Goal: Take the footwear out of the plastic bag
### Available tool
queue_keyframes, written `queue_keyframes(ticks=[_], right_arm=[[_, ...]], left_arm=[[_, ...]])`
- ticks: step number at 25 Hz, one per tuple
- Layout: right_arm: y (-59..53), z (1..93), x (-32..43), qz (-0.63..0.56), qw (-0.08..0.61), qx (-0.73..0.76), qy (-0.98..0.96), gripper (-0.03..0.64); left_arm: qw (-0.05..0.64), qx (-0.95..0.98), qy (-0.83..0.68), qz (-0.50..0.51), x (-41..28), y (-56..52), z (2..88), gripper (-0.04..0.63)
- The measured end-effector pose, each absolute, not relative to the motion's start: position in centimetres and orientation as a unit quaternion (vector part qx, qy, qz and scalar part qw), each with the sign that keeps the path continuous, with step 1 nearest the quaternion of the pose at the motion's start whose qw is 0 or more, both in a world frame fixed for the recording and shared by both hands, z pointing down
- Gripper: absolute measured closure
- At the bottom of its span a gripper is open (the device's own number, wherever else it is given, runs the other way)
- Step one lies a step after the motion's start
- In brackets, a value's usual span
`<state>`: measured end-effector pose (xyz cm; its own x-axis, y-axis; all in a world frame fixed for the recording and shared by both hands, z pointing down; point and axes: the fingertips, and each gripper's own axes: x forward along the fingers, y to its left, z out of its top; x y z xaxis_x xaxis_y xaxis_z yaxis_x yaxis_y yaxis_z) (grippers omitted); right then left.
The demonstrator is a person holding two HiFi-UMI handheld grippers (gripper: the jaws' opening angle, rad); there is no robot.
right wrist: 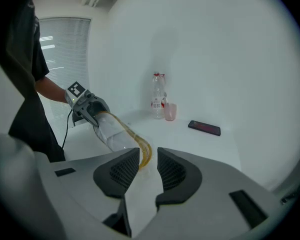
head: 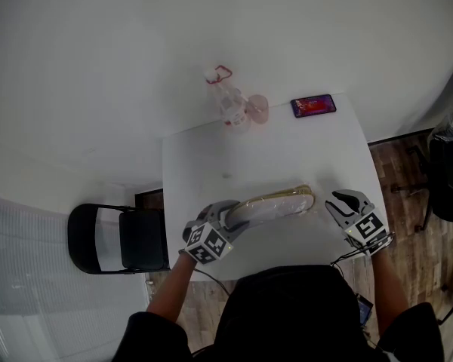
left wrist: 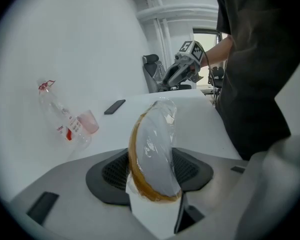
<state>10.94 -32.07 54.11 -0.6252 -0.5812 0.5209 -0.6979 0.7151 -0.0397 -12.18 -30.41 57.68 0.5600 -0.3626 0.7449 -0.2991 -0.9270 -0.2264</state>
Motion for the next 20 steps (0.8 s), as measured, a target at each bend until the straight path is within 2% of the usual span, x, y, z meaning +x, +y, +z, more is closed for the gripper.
queue_keyframes(ticks=[8, 20], right_arm=[[-32.7, 56.3, 10.0, 0.126, 0.253, 0.315, -0.906, 0.476], [-32.2, 50.0, 8.2, 0.142, 0.130, 0.218, -0.957, 0.417]], left_arm=[[0.079, -0.907, 0.174, -0.375, -12.1, -30.2, 55.1, 0.339], [0.119, -0.936, 0.153, -0.295, -11.8, -29.8, 49.9, 0.345]])
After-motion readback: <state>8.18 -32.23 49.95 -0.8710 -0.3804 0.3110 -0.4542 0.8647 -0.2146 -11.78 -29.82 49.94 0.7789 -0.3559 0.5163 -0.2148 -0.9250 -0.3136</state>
